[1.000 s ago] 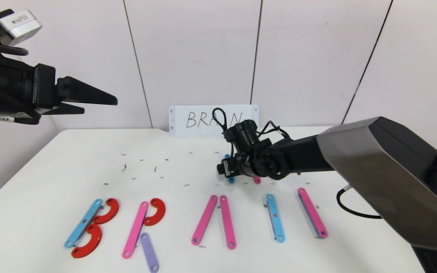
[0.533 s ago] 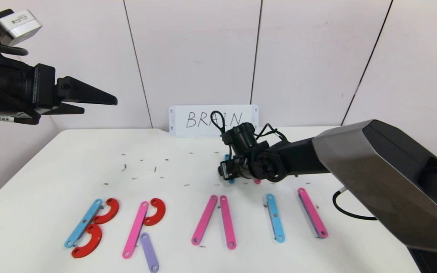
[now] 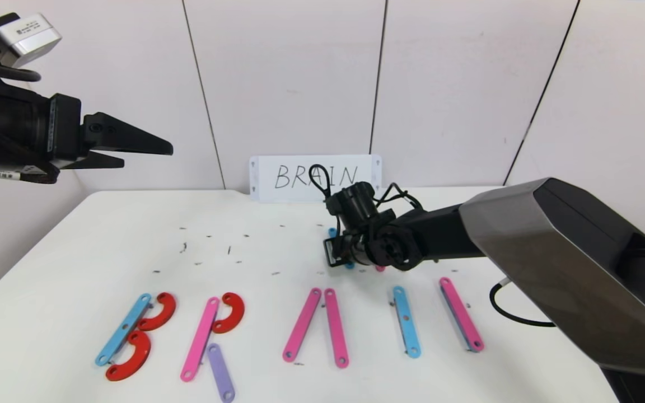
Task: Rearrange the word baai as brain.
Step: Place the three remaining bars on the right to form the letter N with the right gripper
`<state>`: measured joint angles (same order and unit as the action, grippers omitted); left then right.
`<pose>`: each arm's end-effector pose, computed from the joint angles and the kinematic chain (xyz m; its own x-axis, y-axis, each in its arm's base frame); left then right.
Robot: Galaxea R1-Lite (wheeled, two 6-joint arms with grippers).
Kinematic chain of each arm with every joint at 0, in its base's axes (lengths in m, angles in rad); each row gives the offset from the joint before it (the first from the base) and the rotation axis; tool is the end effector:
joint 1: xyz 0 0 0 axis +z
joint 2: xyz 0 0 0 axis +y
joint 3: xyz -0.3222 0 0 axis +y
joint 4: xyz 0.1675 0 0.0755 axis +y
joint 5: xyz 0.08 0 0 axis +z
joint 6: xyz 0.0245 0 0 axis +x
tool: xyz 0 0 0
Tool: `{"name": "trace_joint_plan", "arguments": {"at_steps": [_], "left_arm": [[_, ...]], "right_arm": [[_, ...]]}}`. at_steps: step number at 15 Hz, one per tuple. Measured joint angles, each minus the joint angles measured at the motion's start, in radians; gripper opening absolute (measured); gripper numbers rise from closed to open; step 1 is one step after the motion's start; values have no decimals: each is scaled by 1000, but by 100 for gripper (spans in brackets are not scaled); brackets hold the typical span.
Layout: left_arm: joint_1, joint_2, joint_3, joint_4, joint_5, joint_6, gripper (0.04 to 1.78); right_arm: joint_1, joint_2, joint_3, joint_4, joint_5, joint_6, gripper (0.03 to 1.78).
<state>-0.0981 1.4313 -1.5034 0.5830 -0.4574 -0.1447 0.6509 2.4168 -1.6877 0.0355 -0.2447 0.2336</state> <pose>0.2037 -0.0309 0.3566 0.7356 -0.5161 -0.4387 0.3962 0.8531 -0.3395 0.3945 0.2930 0.0865 0.7038 0.2315 -0.6716 -0.3091 0.9510 0.0039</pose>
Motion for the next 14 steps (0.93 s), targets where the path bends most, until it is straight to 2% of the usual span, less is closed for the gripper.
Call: {"name": "trace_joint_plan", "arguments": {"at_steps": [8,14], "left_arm": [[0,0,0,0,0,1,173],[0,0,1,0,1,0,173]], "right_arm": [[5,-11,3,12,0,1,27],[-19,-155,38,21,4,-12,27]]}}
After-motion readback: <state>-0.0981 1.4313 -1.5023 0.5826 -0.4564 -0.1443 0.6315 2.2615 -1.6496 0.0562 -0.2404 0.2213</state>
